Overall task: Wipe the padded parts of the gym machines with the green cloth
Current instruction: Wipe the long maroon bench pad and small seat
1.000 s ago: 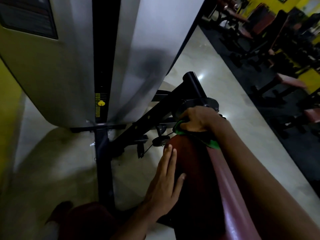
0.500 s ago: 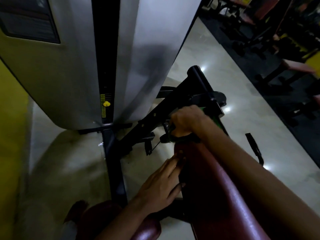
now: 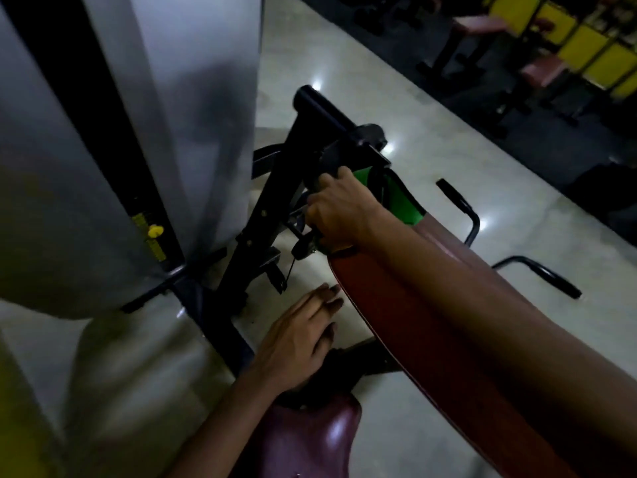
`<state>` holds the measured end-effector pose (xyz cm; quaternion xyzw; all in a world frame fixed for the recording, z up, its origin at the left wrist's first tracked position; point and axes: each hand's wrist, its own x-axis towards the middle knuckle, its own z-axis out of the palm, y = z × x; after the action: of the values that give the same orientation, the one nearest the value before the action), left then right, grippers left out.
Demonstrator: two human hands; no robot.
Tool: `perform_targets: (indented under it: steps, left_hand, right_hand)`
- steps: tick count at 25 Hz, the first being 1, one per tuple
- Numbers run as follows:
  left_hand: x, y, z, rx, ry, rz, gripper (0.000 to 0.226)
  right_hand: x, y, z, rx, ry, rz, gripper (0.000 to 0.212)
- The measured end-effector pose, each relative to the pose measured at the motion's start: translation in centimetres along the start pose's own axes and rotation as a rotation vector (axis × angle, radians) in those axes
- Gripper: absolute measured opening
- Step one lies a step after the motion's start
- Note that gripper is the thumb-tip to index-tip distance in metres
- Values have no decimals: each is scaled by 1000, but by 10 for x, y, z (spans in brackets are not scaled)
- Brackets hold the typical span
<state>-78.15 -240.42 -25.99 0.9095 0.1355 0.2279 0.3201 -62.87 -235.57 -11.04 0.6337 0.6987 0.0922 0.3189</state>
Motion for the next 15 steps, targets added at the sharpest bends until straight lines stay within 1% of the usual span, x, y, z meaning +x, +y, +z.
perform_targets:
  steps: [2, 4, 6, 7, 9, 11, 13, 15]
  left_hand:
    - [2, -13, -25, -11, 42, 79, 31]
    - [11, -29, -54, -2, 102, 99, 26]
    - [30, -46, -80, 21, 94, 99, 26]
    - [42, -51, -89, 37, 62, 119, 30]
    - [74, -55, -97, 95, -33, 233, 42]
    - [105, -46, -92, 194, -111, 395, 51]
    - [129, -35, -83, 300, -173, 543, 57]
    - [145, -30, -73, 376, -218, 614, 60]
  right_hand:
    - [-14, -4, -1, 69, 36, 71, 34]
    - [-34, -16, 0, 134, 78, 155, 35]
    - [-50, -41, 12, 73, 97, 177, 26]
    - [-58, -57, 22, 28, 89, 160, 25]
    - [-79, -83, 42, -10, 80, 149, 35]
    - [-108, -101, 66, -26, 153, 205, 44]
    - [-129, -107, 80, -67, 257, 248, 46]
    - [-129, -108, 84, -87, 277, 275, 47]
